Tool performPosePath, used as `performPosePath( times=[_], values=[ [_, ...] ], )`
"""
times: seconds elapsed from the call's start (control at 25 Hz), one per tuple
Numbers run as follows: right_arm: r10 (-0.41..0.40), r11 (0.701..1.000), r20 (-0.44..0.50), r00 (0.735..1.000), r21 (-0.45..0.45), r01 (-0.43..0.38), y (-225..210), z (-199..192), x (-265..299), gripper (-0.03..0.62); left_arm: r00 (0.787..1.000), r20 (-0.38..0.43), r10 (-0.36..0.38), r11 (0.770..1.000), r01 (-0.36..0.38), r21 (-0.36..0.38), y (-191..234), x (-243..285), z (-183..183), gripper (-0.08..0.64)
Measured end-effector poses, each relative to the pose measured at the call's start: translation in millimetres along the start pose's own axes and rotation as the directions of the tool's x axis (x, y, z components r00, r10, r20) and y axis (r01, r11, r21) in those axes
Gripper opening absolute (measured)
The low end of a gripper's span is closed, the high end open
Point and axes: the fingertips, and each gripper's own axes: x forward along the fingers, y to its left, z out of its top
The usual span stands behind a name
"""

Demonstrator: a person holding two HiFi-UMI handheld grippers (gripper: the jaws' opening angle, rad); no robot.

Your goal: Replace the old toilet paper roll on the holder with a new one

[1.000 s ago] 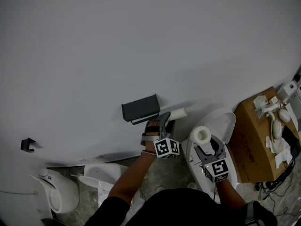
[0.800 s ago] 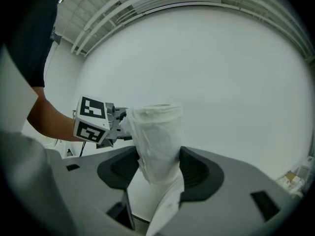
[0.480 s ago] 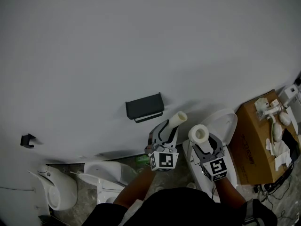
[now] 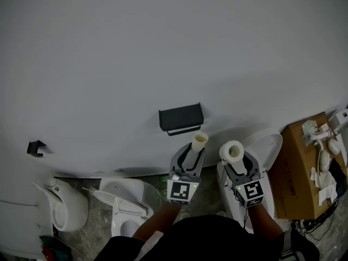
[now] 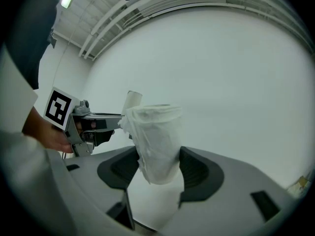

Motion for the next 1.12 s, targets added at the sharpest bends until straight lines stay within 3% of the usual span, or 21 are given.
performPosePath(
  times=[0.48,0.64,0.76,0.88,1.0,1.12],
  values=[
    [0.061,0.998,0.012,0.998,-0.013,-0.061,27,6,35,0.252,0.996,-0.028,0.082,0.996,-0.083,-0.013,36,-39,-14,0.17],
    [0.075,0.994,0.027,0.997,0.079,-0.077,24,5,50,0.252,0.993,-0.035,0.11,0.994,-0.109,0.011,47,-51,-21,0.17],
    [0.084,0.972,0.058,0.995,0.215,-0.095,16,3,62,0.252,0.99,-0.047,0.136,0.99,-0.137,-0.013,53,-58,-21,0.17],
    [0.091,0.909,0.076,0.993,0.402,-0.114,10,-3,73,0.251,0.984,-0.04,0.176,0.974,-0.18,-0.138,56,-62,-3,0.17],
    [0.088,0.798,0.097,0.991,0.589,-0.129,4,-10,84,0.25,0.98,-0.074,0.187,0.981,-0.19,-0.032,67,-75,-24,0.17],
    [0.072,0.648,0.124,0.99,0.748,-0.141,-4,-16,95,0.25,0.976,-0.09,0.2,0.979,-0.202,-0.008,71,-81,-28,0.17]
  ],
)
